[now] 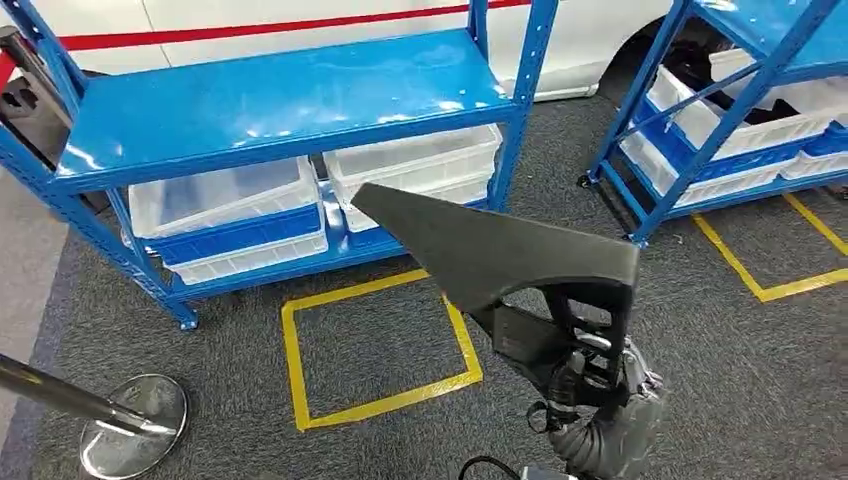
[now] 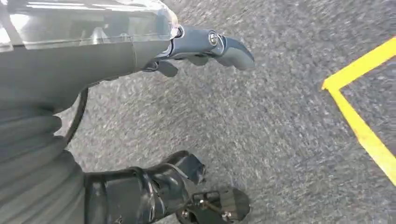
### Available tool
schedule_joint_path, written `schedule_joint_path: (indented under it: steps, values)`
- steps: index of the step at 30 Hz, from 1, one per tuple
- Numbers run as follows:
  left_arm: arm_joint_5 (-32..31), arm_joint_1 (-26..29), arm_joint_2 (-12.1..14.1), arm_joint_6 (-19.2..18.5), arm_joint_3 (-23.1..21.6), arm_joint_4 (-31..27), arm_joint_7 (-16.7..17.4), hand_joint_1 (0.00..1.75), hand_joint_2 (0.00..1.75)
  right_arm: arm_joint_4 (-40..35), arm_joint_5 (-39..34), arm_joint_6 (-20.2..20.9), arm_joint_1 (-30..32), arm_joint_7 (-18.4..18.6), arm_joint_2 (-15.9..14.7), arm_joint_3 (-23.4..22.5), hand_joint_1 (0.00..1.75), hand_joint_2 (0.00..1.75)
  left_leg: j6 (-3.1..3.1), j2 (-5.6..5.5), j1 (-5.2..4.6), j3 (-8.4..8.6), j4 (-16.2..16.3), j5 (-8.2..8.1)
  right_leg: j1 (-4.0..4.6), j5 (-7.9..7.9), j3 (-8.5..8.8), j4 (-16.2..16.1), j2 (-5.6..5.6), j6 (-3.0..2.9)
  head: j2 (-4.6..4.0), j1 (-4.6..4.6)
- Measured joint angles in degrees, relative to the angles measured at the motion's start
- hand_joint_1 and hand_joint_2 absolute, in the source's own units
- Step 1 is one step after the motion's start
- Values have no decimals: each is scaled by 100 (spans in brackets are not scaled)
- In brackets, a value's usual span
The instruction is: Take the parts from the cabinet and place them on the table.
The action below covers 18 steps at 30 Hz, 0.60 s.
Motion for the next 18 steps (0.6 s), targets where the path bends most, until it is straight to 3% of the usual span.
schedule_joint_path:
  steps: [2, 3, 4, 5, 6, 7, 8, 9, 12, 13, 14, 15, 17, 18]
  values:
    - [0, 17, 0, 2, 9, 0, -2, 0, 175, -11, -79, 0, 62, -94, 61, -75, 175, 175, 2, 137, -3, -26, 21, -5, -19, -362, -356, 808, -59, 39, 0, 2]
    - [0, 21, 0, 4, 17, 0, -2, 0, 175, -11, -174, 0, 111, -142, 81, -111, 175, 175, 1, 203, -3, -38, 31, -6, -35, -386, -430, 995, -67, 52, 0, 0]
    - [0, 19, 0, 4, 24, 0, -2, 0, 175, -13, -298, 0, 162, -184, 98, -138, 175, 175, -8, 278, -2, -47, 48, -14, -51, -258, -344, 872, -90, 66, 0, 4]
    - [-2, 17, -2, 4, 24, 0, -2, 0, 175, -33, -407, 0, 198, -217, 122, -162, 175, 175, -22, 337, -1, -50, 67, -32, -63, -39, -124, 493, -130, 69, 0, 0]
    - [-15, 16, -9, 7, 24, 0, 0, 0, 175, -81, -483, 0, 237, -238, 157, -184, 175, 175, -47, 395, 1, -44, 95, -55, -70, 203, 196, -51, -214, 64, 0, 2]
    - [-17, 15, -18, 13, 26, 0, 9, 0, 175, -137, -542, 0, 269, -247, 186, -197, 175, 175, -85, 432, 1, -34, 126, -86, -67, 339, 480, -544, -395, 50, 0, 2]
    - [-20, 13, -17, 15, 26, 0, 22, 0, 175, -179, -584, 0, 279, -252, 212, -208, 175, 175, -125, 479, -49, -41, 140, -110, 20, 230, 510, -616, -515, -2, 0, 2]
    - [-24, 14, -17, 17, 26, 0, 28, 0, 175, -223, -604, -2, 304, -258, 238, -221, 175, 175, -157, 510, -50, -37, 181, -134, -13, 273, 492, -665, -431, -63, 0, -7]
    - [-35, 8, -24, 22, 28, 0, 50, 0, 175, -324, -669, -7, 408, -263, 299, -262, 175, 175, -230, 645, -42, 6, 153, -135, 9, 287, 456, -662, -280, -160, 0, -4]
    - [-39, 7, -31, 22, 28, 0, 50, 0, 175, -345, -695, -7, 440, -263, 314, -267, 175, 175, -270, 586, -24, -20, 182, -200, -28, 318, 471, -694, -237, -211, 0, -9]
    - [-42, 6, -31, 22, 31, 0, 48, 0, 175, -367, -709, -7, 460, -267, 332, -271, 175, 175, -287, 330, -11, -86, 392, -390, -33, 333, 457, -702, -192, -238, 0, -4]
    - [-42, 11, -31, 24, 33, 0, 48, 0, 175, -380, -726, -7, 465, -267, 354, -278, 175, 175, -300, 172, -10, -266, 800, -653, -32, 348, 435, -702, -146, -263, 0, -9]
    - [-42, 26, -31, 24, 39, 0, 46, 0, 175, -389, -726, -7, 491, -271, 376, -293, 175, 175, -304, 79, -12, -703, 1753, -1056, -12, 365, 405, -697, -21, -290, 0, -6]
    - [-42, 37, -31, 24, 44, 0, 42, 0, 175, -391, -726, -7, 517, -271, 382, -304, 175, 175, -292, 74, -13, -824, 2003, -1076, 1, 367, 402, -693, 50, -293, 0, -9]
